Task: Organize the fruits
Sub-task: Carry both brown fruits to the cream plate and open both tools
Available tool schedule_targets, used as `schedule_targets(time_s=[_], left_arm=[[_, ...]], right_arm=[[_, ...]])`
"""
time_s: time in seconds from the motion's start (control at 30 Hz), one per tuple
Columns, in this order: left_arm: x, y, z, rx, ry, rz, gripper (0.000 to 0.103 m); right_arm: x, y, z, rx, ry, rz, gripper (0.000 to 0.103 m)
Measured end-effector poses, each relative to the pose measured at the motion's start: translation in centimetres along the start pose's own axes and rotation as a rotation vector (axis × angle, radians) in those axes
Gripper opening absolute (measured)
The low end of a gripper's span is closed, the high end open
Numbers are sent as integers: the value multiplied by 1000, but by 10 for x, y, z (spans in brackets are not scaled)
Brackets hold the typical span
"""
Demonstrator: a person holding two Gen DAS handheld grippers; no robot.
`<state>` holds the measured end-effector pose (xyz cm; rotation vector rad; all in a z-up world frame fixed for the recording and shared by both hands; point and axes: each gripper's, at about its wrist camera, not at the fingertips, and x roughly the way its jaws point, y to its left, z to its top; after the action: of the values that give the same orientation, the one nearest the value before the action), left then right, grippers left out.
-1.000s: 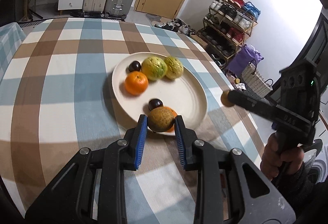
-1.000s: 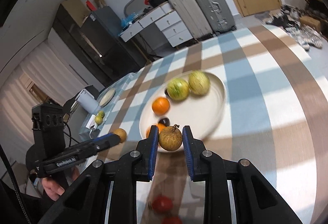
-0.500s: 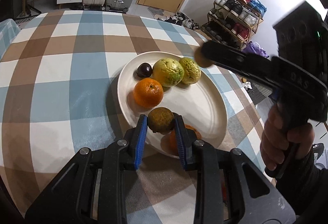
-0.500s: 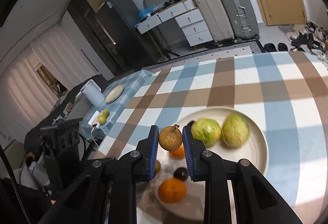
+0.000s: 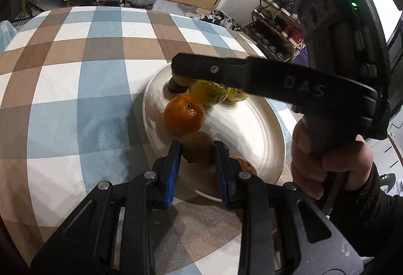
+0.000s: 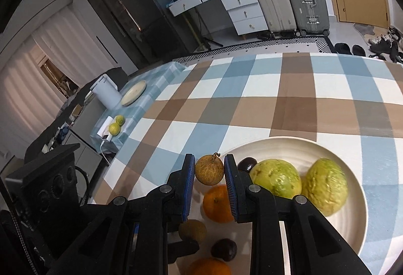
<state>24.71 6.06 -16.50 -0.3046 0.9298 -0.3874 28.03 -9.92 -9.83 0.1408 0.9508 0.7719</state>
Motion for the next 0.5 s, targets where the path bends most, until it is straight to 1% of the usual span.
schedule_targets(time_s=[0.27, 0.5], left_arm=[[2, 1, 2, -4, 2, -5, 24], [0, 1, 5, -13, 1, -2, 24]], right_arm=[[12, -2, -2, 4, 31, -27, 24], [10, -2, -1, 7, 23, -38, 26]])
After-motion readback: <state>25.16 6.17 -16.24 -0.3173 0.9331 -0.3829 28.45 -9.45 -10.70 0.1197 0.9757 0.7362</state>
